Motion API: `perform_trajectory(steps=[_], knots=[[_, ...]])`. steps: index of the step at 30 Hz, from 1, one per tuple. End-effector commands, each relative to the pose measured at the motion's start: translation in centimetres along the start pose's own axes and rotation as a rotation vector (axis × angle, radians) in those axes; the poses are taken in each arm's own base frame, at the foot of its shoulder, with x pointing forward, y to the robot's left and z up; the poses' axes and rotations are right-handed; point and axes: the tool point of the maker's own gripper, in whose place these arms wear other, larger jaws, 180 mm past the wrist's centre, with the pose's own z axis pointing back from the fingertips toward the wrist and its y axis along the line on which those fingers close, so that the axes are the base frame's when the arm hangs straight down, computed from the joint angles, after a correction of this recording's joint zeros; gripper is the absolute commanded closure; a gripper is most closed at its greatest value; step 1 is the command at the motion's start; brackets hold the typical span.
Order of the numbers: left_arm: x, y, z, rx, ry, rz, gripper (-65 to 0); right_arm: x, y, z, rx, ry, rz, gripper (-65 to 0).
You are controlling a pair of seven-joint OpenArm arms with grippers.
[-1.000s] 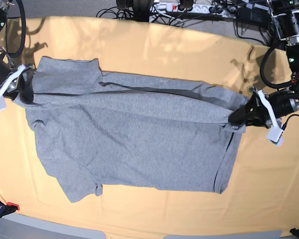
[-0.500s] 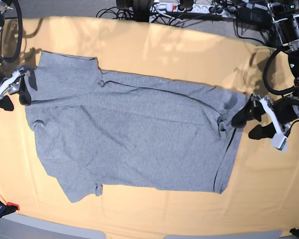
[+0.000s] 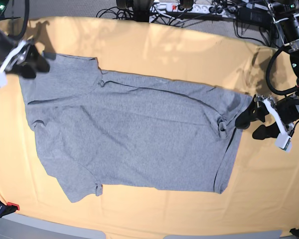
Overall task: Layout the t-shirt on the table in an organized manner, then fold the t-shirt properly
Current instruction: 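Release the shirt and lift both grippers off the fabric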
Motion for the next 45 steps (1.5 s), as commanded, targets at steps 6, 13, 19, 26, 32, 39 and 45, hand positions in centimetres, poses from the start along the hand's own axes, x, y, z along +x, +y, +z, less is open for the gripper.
perform_trajectory(steps=[6,13,19,26,32,39,45], knots=[[1.9,0.2,0.7,0.006,-0.051,-0.032,-49.4,-3.2,-0.5,0.0,-0.078,0.075,-0.043,-39.0],[1.9,0.2,0.7,0.006,-0.051,-0.032,-49.4,-5.3,-2.8,-0.3,-0.226,0.109,-0.116,-39.0],[1.9,0.2,0.7,0.006,-0.052,-0.032,-49.4,-4.8,-1.6,-0.9,-0.157,0.053,-0.147,-39.0],[2.1,0.0,0.7,-0.007,-0.063,-0.029,-49.4,-4.8,0.3,-2.5,-0.079,0.052,-0.118,-39.0],[2.1,0.0,0.7,-0.007,-0.063,-0.029,-49.4,-4.9,0.5,-3.2,-0.085,0.060,-0.096,-34.4],[2.1,0.0,0.7,-0.007,-0.064,-0.028,-49.4,-4.7,0.4,-3.3,-0.084,0.057,-0.091,0.0],[2.1,0.0,0.7,-0.007,-0.063,-0.029,-49.4,-4.7,-0.5,-2.7,-0.111,0.090,-0.059,-2.2]])
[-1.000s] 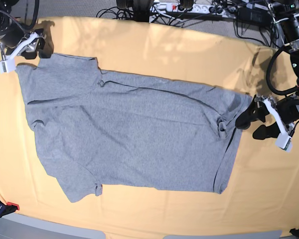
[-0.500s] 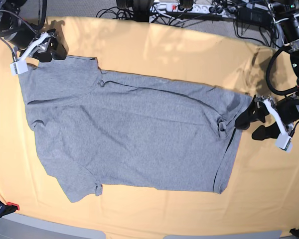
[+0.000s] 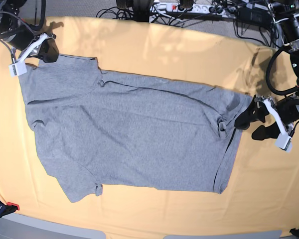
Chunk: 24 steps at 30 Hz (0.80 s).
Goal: Layout the t-shirt on the table in an organized manner, then fold the t-shirt properly
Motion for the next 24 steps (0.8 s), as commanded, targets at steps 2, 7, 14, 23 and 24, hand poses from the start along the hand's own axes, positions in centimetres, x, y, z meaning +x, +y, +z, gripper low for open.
perform_trajectory(steps=[2,7,14,23,24], knots=[[1.8,0.1,0.7,0.005,-0.049,-0.032,-49.4,0.6,-1.0,0.6,-0.044,-0.001,0.040,-17.9],[1.9,0.1,0.7,0.002,-0.053,-0.032,-49.4,0.4,-3.9,1.2,-0.202,0.006,-0.001,-42.4],[1.8,0.1,0.7,0.002,-0.052,-0.031,-49.4,-0.2,-2.9,0.0,-0.104,-0.040,-0.106,-42.2],[1.9,0.1,0.7,0.002,-0.053,-0.031,-49.4,0.0,0.7,-0.4,0.130,-0.092,-0.142,-41.4],[1.9,0.1,0.7,0.002,-0.054,-0.031,-49.4,0.0,1.0,-0.4,0.149,-0.091,-0.146,-38.8]])
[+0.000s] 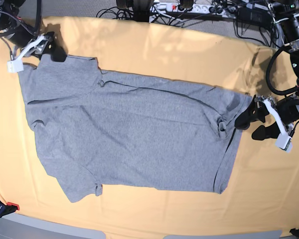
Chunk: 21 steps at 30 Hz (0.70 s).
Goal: Layout the t-shirt on the table in an organized manner, then fold the t-shirt properly
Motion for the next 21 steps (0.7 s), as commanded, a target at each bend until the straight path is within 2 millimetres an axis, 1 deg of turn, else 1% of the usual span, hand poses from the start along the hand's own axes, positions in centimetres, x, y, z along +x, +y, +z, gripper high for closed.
perform_trajectory(steps=[1,2,4,5,6,11,14,16,18,21], knots=[[1.8,0.1,0.7,0.003,-0.052,-0.032,-49.4,0.9,0.3,0.4,0.014,-0.029,0.023,-34.1],[1.8,0.1,0.7,0.003,-0.052,-0.031,-49.4,1.0,0.4,0.4,0.016,-0.029,0.023,-27.7],[1.8,0.1,0.7,0.003,-0.052,-0.032,-49.4,1.2,0.3,0.4,0.016,-0.032,0.029,-10.2],[1.8,0.1,0.7,0.003,-0.052,-0.031,-49.4,1.6,0.3,0.3,0.017,-0.039,0.036,-2.8],[1.9,0.1,0.7,0.002,-0.053,-0.032,-49.4,1.9,0.3,0.3,0.016,-0.042,0.041,0.0],[1.8,0.1,0.7,0.003,-0.052,-0.031,-49.4,4.2,0.0,0.4,0.012,-0.071,0.094,0.0],[1.8,0.1,0.7,0.003,-0.052,-0.031,-49.4,4.0,-0.2,0.5,0.007,-0.038,0.106,0.0],[1.9,0.1,0.7,0.002,-0.053,-0.031,-49.4,3.4,-0.2,0.5,0.006,-0.007,0.103,0.0],[1.9,0.1,0.7,0.002,-0.054,-0.032,-49.4,3.0,-0.2,0.5,0.010,0.015,0.103,-8.8],[1.9,0.1,0.7,0.003,-0.053,-0.032,-49.4,2.8,-0.2,0.5,0.010,0.018,0.101,-26.5]])
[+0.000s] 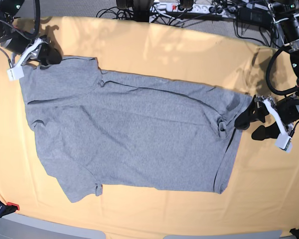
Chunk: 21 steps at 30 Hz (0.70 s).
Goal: Layout the t-shirt on the table in an organized manner, then fold the t-shirt properly
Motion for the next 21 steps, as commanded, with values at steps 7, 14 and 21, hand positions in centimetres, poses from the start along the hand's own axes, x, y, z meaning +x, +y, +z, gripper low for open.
perform_trajectory(steps=[7,14,21], knots=[[1.9,0.1,0.7,0.004,-0.052,-0.032,-49.4,1.3,1.0,0.5,0.050,-0.063,0.011,-34.3],[1.8,0.1,0.7,0.004,-0.051,-0.032,-49.4,-0.4,0.2,0.7,0.008,-0.006,-0.001,-37.8],[1.8,0.1,0.7,0.003,-0.052,-0.032,-49.4,-1.6,-0.7,0.8,-0.043,0.044,-0.003,-37.8]])
